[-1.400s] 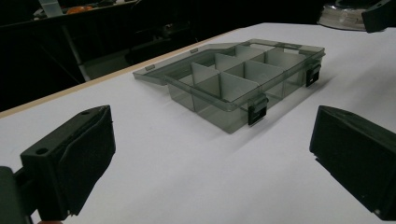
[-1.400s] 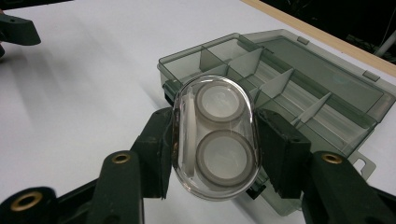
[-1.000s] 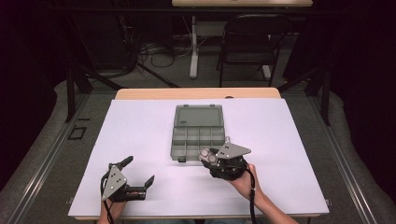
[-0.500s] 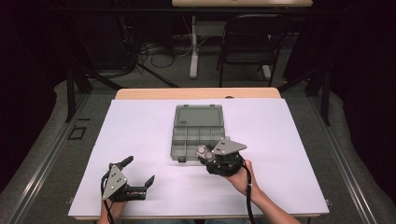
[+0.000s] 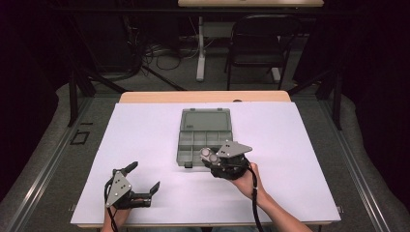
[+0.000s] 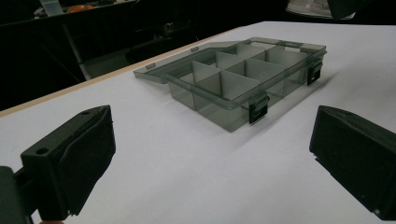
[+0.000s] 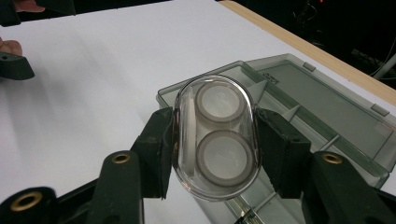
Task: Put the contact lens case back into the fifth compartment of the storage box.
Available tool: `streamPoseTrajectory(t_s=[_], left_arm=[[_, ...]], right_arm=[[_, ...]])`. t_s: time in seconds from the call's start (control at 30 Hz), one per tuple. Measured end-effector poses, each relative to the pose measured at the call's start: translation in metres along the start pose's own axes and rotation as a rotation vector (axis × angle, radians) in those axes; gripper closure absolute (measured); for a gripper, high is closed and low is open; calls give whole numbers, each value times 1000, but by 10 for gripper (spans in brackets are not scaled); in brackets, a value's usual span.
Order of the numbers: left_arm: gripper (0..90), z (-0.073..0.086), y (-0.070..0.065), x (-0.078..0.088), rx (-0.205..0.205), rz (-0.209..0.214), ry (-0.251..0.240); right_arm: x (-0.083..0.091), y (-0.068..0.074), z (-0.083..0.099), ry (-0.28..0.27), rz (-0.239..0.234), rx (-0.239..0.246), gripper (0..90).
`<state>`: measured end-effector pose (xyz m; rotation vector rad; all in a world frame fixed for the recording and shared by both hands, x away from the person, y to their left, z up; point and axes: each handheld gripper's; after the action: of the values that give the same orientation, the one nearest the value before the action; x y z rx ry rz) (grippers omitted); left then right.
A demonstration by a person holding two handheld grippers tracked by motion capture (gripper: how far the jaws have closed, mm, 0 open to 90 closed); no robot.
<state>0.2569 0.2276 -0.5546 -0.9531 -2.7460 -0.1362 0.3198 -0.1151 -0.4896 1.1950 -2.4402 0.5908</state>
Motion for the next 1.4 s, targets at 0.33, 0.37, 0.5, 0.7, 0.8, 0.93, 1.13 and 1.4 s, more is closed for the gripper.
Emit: streamPoseTrajectory(t_s=[0.33, 0.37, 0.5, 0.7, 0.8, 0.93, 1.13, 1.4], left_arm=[[4, 0, 0, 0, -1, 0, -1], [4, 0, 0, 0, 0, 1, 0], [4, 0, 0, 0, -2, 1, -1], [4, 0, 0, 0, -2, 2, -1], [4, 0, 0, 0, -2, 2, 0], [4, 0, 0, 0, 0, -2, -2], [6, 0, 0, 0, -3, 3, -1], [6, 0, 0, 1, 4, 2, -5]], right_arm=[[-6, 1, -8, -10, -13, 9, 491], [-7, 1, -8, -11, -14, 9, 491], [-10, 2, -10, -13, -19, 12, 491], [-13, 2, -13, -8, -26, 14, 491], [-15, 1, -13, -7, -28, 16, 490], [-18, 1, -16, -2, -32, 17, 491], [-24, 2, -20, 2, -40, 15, 491], [-29, 3, -25, 10, -51, 19, 490]])
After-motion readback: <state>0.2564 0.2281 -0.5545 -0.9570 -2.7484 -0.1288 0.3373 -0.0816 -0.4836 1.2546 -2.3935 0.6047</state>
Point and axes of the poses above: each handheld gripper's, and its own axes: x roughly backward along the jaws, z roughly out of its underside, y roughly to its left, and after that the axes turned 7 degrees about x, right-handed
